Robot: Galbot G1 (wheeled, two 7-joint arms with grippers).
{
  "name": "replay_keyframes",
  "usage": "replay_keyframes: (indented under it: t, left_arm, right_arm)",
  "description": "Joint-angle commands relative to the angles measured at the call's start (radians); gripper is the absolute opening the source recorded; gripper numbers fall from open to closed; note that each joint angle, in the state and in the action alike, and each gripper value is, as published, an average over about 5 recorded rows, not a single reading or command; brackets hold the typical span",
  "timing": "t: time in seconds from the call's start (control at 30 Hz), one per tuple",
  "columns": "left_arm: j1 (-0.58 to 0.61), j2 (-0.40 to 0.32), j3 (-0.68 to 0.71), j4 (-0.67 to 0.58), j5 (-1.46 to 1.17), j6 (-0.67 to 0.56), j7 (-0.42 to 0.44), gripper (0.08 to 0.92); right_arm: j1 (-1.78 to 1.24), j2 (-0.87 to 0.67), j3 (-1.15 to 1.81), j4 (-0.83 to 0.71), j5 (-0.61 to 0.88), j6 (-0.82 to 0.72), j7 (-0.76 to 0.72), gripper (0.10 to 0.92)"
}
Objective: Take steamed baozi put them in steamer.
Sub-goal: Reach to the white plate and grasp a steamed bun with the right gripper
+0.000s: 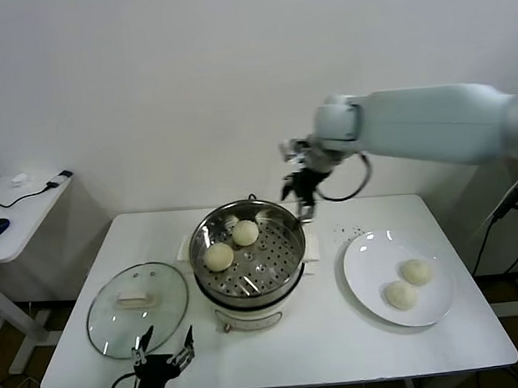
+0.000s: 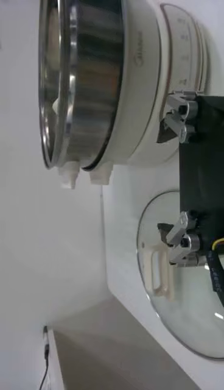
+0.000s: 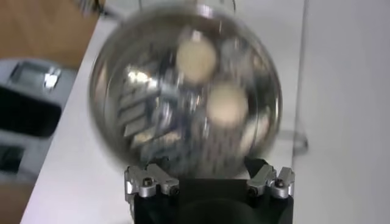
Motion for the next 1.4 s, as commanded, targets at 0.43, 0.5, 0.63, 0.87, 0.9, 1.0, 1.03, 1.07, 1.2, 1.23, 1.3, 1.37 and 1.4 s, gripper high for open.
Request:
replay_keyframes:
  t: [0.43,0.5,0.63,0.87,0.9,1.0,1.03,1.07,1.2,1.23,1.3,1.37,1.4]
  left_arm:
    - [0.009,-0.02,-0.009,0.005,0.014,0.008,0.002,0.823]
    - [0.014,-0.02,-0.01,0.006,0.014,0.005,0.001,0.823]
    - [0.018,-0.02,-0.012,0.01,0.015,0.002,0.001,0.823]
    - [0.017,-0.017,-0.018,0.017,0.013,0.001,0.001,0.823]
    - [0.017,-0.017,-0.018,0.017,0.013,0.001,0.001,0.823]
    - [0.017,-0.017,-0.019,0.018,0.012,0.002,0.001,0.823]
    - [0.017,-0.018,-0.018,0.018,0.012,0.002,0.001,0.823]
    - [0.017,-0.018,-0.017,0.019,0.012,0.002,0.001,0.823]
    - [0.017,-0.019,-0.013,0.022,0.012,-0.001,0.0,0.823]
    - [0.016,-0.019,-0.013,0.024,0.012,-0.001,0.0,0.823]
    - [0.016,-0.018,-0.013,0.025,0.012,-0.003,0.0,0.823]
    - [0.016,-0.018,-0.013,0.025,0.011,-0.003,-0.001,0.823]
    - [0.017,-0.018,-0.012,0.025,0.012,-0.003,-0.001,0.823]
  right_arm:
    - [-0.517,-0.454,0.228,0.03,-0.436,-0.04,0.057,0.823]
    - [-0.57,-0.439,0.277,0.008,-0.453,-0.047,0.066,0.823]
    - [-0.632,-0.407,0.333,-0.037,-0.474,-0.055,0.076,0.823]
    - [-0.677,-0.351,0.373,-0.088,-0.458,-0.065,0.084,0.823]
    - [-0.679,-0.345,0.374,-0.091,-0.458,-0.066,0.083,0.823]
    - [-0.679,-0.333,0.372,-0.099,-0.458,-0.067,0.079,0.823]
    - [-0.679,-0.331,0.372,-0.101,-0.459,-0.067,0.078,0.823]
    - [-0.679,-0.328,0.371,-0.105,-0.459,-0.067,0.078,0.823]
    - [-0.684,-0.316,0.376,-0.115,-0.453,-0.068,0.083,0.823]
    - [-0.685,-0.313,0.377,-0.116,-0.451,-0.069,0.082,0.823]
    - [-0.685,-0.309,0.376,-0.116,-0.449,-0.069,0.076,0.823]
    - [-0.68,-0.309,0.371,-0.114,-0.453,-0.068,0.066,0.806]
    - [-0.676,-0.309,0.368,-0.113,-0.456,-0.067,0.062,0.794]
